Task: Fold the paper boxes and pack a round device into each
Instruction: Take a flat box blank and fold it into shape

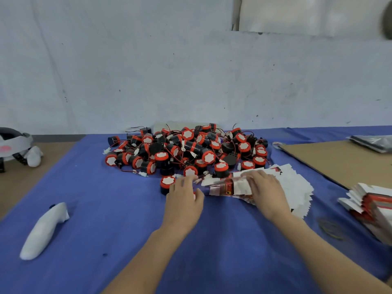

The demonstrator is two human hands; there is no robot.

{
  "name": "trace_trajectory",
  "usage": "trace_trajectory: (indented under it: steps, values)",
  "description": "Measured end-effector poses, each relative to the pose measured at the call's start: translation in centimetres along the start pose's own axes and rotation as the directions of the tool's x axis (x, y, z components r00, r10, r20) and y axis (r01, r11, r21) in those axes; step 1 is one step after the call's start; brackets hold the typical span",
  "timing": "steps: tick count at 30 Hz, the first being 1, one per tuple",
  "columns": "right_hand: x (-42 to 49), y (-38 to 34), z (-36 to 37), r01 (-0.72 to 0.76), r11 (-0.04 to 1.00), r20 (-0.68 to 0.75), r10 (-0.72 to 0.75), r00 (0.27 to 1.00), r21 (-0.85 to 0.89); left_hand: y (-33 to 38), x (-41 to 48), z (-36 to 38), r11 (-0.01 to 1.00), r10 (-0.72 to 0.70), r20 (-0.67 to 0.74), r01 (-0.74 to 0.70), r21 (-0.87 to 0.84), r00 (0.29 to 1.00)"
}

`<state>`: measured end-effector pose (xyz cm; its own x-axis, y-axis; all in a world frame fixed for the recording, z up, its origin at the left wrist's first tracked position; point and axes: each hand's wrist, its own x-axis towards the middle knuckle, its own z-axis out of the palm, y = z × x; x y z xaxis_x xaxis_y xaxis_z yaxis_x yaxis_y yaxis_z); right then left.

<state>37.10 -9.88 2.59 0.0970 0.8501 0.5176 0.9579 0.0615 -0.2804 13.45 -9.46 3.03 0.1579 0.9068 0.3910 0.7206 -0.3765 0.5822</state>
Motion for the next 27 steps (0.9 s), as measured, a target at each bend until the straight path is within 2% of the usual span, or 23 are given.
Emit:
trace_trajectory:
  steps: [1,2,4,5,7,9,11,12,13,15,16,18,21,23,24,26,27]
  values:
    - [-0.2,-0.5,-0.7,-0.048,0.985,-0.1,0.066,0.993,0.167,0.3,-0.2,-0.2,0.99,-0.032,-0.019,0.029,-0.137,0.999]
    - [-0.3,-1.2,-1.4,-0.091,0.926,-0.148,0.154,0.977,0.366,0.8,-0.4,-0.3,0.959,-0.069,-0.018,0.061,-0.277,0.997]
    - [-0.5,-3.0,-2.5,-0.119,0.7,-0.113,0.276,0.954,0.704,2.0,-0.7,-0.2,0.816,-0.175,0.03,0.162,-0.555,0.984]
    - [-0.6,-3.8,-2.8,-0.114,0.586,-0.081,0.296,0.952,0.803,2.9,-0.8,-0.1,0.714,-0.221,0.074,0.213,-0.667,0.972]
    - [-1.0,-4.7,-2.5,-0.151,0.448,0.018,0.288,0.957,0.881,3.7,-0.6,0.0,0.574,-0.222,0.118,0.228,-0.786,0.968]
    - [-1.6,-5.2,-2.0,-0.24,0.36,0.175,0.205,0.963,0.902,3.5,-0.1,-0.1,0.539,-0.151,0.127,0.189,-0.821,0.98]
    - [-1.8,-5.5,-1.3,-0.345,0.302,0.331,0.097,0.939,0.889,2.8,0.3,-0.9,0.47,-0.162,0.182,0.238,-0.85,0.97]
    - [-1.7,-5.6,-1.1,-0.37,0.321,0.37,0.063,0.927,0.872,2.2,0.3,-1.1,0.452,-0.158,0.191,0.243,-0.858,0.969]
    - [-1.5,-5.8,-0.9,-0.364,0.379,0.37,0.06,0.927,0.851,1.6,0.1,-1.3,0.464,-0.141,0.186,0.231,-0.855,0.972]
    - [-0.9,-6.4,-0.6,-0.284,0.534,0.286,0.081,0.955,0.797,0.8,-0.3,-1.6,0.561,-0.088,0.175,0.194,-0.805,0.981]
    - [-0.7,-7.0,-0.5,-0.271,0.558,0.266,0.091,0.96,0.785,0.6,-0.6,-1.8,0.601,-0.037,0.181,0.167,-0.782,0.983]
    - [-0.7,-8.0,-0.2,-0.285,0.546,0.301,0.063,0.952,0.788,0.6,-1.2,-1.9,0.644,0.089,0.214,0.108,-0.757,0.973]
    - [-1.2,-9.0,0.3,-0.328,0.452,0.341,0.055,0.938,0.83,1.6,-1.5,-1.7,0.652,0.178,0.214,0.048,-0.757,0.961]
    - [-1.4,-9.1,0.5,-0.31,0.357,0.302,0.078,0.95,0.881,2.2,-1.4,-1.3,0.694,0.197,0.159,-0.023,-0.72,0.967]
    - [-1.4,-9.0,0.4,-0.314,0.268,0.292,0.122,0.949,0.911,2.3,-1.4,-1.0,0.729,0.201,0.111,-0.072,-0.681,0.973]
    - [-1.3,-8.1,0.1,-0.367,-0.081,0.376,0.225,0.899,0.927,2.0,-1.4,-0.1,0.817,0.233,-0.022,-0.209,-0.537,0.972]
    - [-1.3,-7.3,0.1,-0.382,-0.231,0.433,0.236,0.87,0.895,1.7,-1.3,0.4,0.863,0.28,-0.114,-0.302,-0.404,0.953]
